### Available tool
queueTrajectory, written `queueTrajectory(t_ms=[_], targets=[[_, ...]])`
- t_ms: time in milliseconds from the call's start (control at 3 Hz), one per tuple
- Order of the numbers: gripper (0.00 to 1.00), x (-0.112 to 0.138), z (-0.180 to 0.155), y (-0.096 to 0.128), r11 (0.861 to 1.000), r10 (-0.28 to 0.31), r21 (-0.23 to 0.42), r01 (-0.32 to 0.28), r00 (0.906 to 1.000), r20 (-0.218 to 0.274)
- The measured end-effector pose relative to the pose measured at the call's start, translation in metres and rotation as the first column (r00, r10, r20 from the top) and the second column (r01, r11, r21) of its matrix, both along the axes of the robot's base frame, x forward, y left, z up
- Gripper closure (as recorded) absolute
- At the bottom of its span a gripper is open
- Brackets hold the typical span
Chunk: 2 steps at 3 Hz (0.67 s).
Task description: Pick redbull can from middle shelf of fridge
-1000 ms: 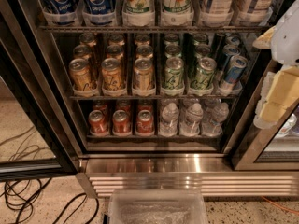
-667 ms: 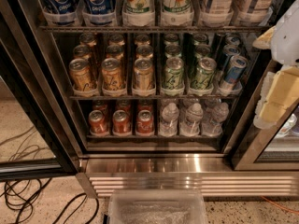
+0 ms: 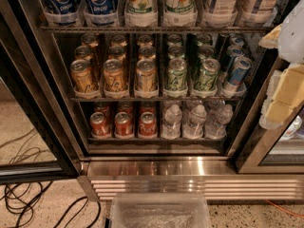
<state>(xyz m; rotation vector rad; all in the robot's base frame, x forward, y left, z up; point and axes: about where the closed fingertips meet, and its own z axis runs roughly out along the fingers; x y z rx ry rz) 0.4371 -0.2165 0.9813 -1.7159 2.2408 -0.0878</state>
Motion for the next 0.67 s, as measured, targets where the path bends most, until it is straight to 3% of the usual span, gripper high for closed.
queueTrajectory(t_ms=[667], targets=[[0.0, -0.0039, 0.0092, 0.0073, 1.0, -0.014, 0.027, 0.014, 0.9999, -0.002]])
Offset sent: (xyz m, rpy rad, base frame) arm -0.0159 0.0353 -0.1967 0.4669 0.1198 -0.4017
